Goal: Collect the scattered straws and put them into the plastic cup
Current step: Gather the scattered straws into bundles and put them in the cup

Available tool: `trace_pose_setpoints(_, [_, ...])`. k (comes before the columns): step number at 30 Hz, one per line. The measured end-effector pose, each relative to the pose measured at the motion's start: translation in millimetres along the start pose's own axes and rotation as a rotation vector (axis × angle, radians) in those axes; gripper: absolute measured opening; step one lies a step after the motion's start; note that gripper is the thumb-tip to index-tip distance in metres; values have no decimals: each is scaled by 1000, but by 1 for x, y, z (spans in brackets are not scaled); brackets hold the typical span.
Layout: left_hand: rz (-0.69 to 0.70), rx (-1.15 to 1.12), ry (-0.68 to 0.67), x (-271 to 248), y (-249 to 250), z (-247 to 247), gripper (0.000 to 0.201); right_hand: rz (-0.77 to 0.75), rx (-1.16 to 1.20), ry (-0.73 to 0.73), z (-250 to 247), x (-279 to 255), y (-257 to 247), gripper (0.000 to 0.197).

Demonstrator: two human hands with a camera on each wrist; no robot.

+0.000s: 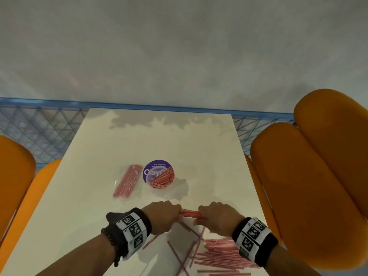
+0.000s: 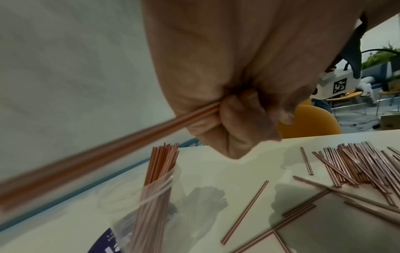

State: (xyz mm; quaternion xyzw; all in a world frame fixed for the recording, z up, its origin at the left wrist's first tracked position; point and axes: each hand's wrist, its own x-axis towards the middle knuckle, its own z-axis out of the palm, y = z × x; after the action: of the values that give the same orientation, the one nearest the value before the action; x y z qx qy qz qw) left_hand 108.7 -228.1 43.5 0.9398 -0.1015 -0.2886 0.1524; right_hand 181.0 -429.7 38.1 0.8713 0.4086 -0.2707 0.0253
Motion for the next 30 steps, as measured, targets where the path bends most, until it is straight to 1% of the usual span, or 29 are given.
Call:
trace_pose_setpoints(3, [-12,52,11,-11,-3,-1,24,0,-9,-16,-7,6,-21,48])
trace_pose_setpoints(5, [-15,43,27,-20,-7,-3,38,-7,-6,14,-7,10,-30,51])
trace_pose_setpoints(7, [-31,-1,40,-36,-17,-6,49,7,-11,34,-9,11,-30,55])
trace_pose_setpoints(10, [-53,-177,102,-63,-41,-7,51,74,73,64,-16,11,-23,52])
trace_pose_setpoints(12, [-68,-399,180,-77,-54,-5,49,113,242,144,-21,12,-21,47])
trace_pose_setpoints(14, [-88,-671,276,-87,-58,-6,47,172,482,289,-27,14,-29,52])
trace_pose_setpoints(15, [-99,-822,300,-88,-56,-6,47,208,649,373,-32,15,-38,55])
trace_pose_setpoints(16, [-115,-986,302,-89,-51,-7,48,220,847,440,-37,16,-49,56])
trace_pose_setpoints(17, [-129,-1143,293,-87,-45,-9,48,200,1055,465,-43,17,-63,54])
trace_pose_setpoints(18, [-131,-1246,279,-86,-39,-12,49,164,1224,466,-49,19,-77,50])
trace_pose_setpoints(19, [-125,-1292,266,-83,-32,-14,49,122,1344,456,-55,22,-91,43])
trace_pose_setpoints(20, [-116,-1298,247,-80,-25,-17,48,80,1402,450,-60,25,-103,38])
trace_pose_setpoints(22, [-90,-1287,200,-76,-12,-20,47,24,1404,470,-67,29,-122,36])
trace_pose_setpoints(24, [-90,-1300,174,-75,-8,-20,43,35,1347,530,-71,33,-130,37])
trace_pose_setpoints(27, [-118,-1390,157,-82,-11,-20,26,123,1381,592,-69,38,-123,50])
trace_pose_setpoints(29, [-179,-1418,181,-84,-19,-18,37,155,1481,574,-64,41,-113,53])
trace_pose_setpoints(30, [-202,-1445,216,-84,-23,-15,42,157,1506,548,-61,42,-111,53])
